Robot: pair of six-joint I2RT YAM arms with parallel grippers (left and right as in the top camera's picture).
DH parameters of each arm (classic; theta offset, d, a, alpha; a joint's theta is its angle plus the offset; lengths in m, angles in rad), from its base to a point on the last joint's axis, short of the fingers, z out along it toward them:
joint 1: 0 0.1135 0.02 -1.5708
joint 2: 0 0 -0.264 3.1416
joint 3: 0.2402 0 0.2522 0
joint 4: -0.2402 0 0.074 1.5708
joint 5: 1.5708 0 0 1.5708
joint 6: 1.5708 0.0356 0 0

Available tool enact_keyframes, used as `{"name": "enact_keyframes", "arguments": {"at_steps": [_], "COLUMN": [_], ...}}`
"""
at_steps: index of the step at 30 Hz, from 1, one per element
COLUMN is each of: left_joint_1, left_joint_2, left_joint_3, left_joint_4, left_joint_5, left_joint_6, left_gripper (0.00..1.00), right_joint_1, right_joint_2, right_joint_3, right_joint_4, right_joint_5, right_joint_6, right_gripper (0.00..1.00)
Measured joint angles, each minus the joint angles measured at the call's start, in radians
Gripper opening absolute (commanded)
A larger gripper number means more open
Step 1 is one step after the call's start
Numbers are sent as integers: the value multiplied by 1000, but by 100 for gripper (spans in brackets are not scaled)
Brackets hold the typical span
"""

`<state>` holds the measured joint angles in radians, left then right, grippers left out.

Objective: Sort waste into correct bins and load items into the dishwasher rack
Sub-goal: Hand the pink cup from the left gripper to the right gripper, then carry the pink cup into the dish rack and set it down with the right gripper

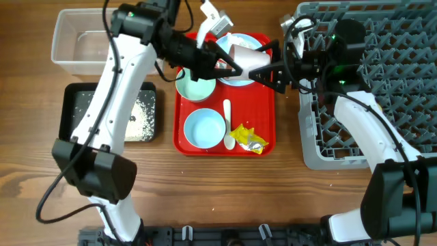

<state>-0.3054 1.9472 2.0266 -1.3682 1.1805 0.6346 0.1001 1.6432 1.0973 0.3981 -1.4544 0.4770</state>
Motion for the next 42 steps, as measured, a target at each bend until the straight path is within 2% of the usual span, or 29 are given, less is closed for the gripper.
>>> {"name": "enact_keyframes", "arguments": {"at_steps": [2,5,7,9,11,13,16,17,18,20,24,27,33,39,42], "left_joint_1": [-2,-2,-2,-1,-2,-2,-2,-2,-2,-1,31,130,237,235,235], "left_joint_2": [9,9,9,9,9,9,9,9,9,10,9,10,10,10,10], "left_joint_3": [-1,-1,-1,-1,-1,-1,-2,-2,-2,-2,-2,-2,-2,-2,-2], "left_joint_4": [0,4,8,9,18,37,53,56,63,74,79,82,82,78,79], "left_joint_5": [18,26,26,26,26,23,22,23,22,22,13,-2,-134,-226,-235], "left_joint_6": [0,0,0,0,0,-3,0,-2,-5,-2,-2,-5,-16,-39,-42], "left_gripper": [4,4,4,4,24,35,59,78,89,100,100,100,100,100,100], "right_joint_1": [0,0,0,0,-1,2,3,3,3,3,1,-25,-141,-304,-400], "right_joint_2": [3,3,3,3,3,3,3,3,3,3,3,3,3,7,6], "right_joint_3": [0,0,0,0,0,0,0,0,0,0,0,0,0,3,3], "right_joint_4": [0,0,0,0,0,0,0,0,0,0,0,1,-8,-286,-357], "right_joint_5": [15,22,23,23,24,22,22,22,22,22,26,51,230,579,694], "right_joint_6": [18,24,24,24,24,24,24,24,24,24,24,24,16,-90,-139], "right_gripper": [74,70,64,64,64,63,63,63,63,64,65,65,65,68,68]}}
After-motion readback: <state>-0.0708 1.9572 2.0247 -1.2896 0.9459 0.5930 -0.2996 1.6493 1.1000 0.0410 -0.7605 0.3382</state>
